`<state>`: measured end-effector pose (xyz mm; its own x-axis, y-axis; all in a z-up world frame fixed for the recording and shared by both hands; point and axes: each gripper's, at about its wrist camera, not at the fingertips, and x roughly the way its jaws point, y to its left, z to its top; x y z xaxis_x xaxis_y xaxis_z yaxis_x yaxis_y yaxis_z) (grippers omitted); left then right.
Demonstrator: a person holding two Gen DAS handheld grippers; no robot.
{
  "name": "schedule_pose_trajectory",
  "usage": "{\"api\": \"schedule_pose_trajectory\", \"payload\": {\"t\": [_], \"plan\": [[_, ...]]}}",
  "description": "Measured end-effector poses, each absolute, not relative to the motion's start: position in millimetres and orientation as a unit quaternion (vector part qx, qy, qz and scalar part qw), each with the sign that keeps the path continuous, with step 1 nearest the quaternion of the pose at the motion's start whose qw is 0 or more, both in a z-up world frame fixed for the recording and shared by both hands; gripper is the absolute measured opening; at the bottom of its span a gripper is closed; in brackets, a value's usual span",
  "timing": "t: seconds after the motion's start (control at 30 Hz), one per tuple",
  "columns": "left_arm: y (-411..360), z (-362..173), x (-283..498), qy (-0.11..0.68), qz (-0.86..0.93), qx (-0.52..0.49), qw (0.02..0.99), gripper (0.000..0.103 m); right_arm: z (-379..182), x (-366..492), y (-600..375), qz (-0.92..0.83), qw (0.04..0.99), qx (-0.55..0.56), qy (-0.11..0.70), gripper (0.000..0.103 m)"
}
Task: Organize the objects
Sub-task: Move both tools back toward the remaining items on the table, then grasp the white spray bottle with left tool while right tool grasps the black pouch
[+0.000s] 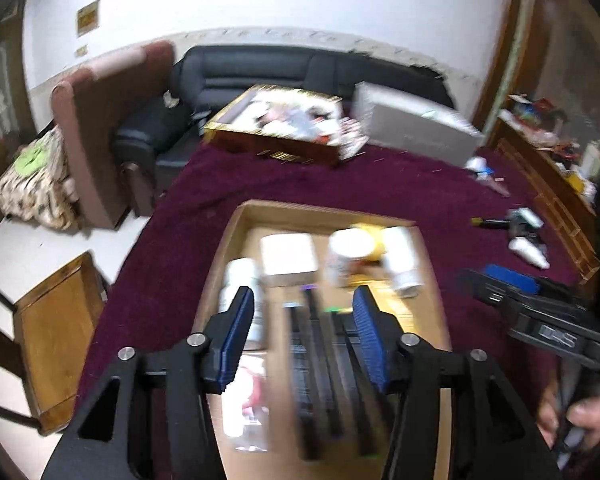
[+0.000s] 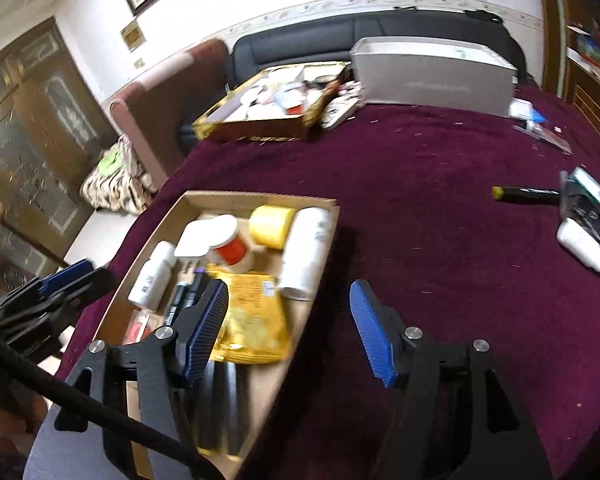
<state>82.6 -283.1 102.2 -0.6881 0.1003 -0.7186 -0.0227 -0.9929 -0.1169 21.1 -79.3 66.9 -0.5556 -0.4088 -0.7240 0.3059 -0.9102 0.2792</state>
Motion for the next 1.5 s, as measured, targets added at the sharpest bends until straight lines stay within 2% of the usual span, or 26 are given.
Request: {"api": "schedule_pose_trajectory", "payload": {"t": [0.1,0.13,0.37,0.63,0.9,1.0,1.23,1.4,1.5], "plan": [[-249.8,111.9,90.0,-0.042,0.918,-0.389,0.073,0.048,66.4,22.8,-49.8,-0.884,0.185,0.423,-0.072,0.064],[-235.2,113.1,91.7,-0.039,0.915,-0.391,0.091,0.053,65.6,23.1,-40.2,-0.885,0.179,0.423,-0.074,0.064],[-131.2,82.3,98.0,-0.013,0.879,-0.437,0.192,0.053,51.9,20.2,50.0,-0.889,0.116,0.426,-0.119,0.064],[-80.9,24.1,72.6,-0.016,0.851,-0.492,0.182,0.053,33.8,12.7,157.2,-0.889,0.036,0.422,-0.172,0.064],[-65.2,12.9,62.2,-0.003,0.858,-0.49,0.154,0.054,35.6,-29.8,202.6,-0.889,0.047,0.415,-0.189,0.064],[-61.6,11.5,62.9,-0.01,0.862,-0.483,0.15,0.062,32.4,-51.8,204.0,-0.887,0.068,0.416,-0.189,0.064],[-36.2,2.2,65.2,0.037,0.868,-0.471,0.154,0.098,3.3,-83.2,192.6,-0.861,0.12,0.459,-0.184,0.064],[-23.4,-2.0,65.1,0.075,0.863,-0.478,0.144,0.101,-6.6,-66.5,174.9,-0.82,0.217,0.479,-0.225,0.064],[-20.9,-3.0,66.4,0.079,0.863,-0.479,0.142,0.101,11.6,-56.5,177.0,-0.845,0.195,0.454,-0.205,0.064]]}}
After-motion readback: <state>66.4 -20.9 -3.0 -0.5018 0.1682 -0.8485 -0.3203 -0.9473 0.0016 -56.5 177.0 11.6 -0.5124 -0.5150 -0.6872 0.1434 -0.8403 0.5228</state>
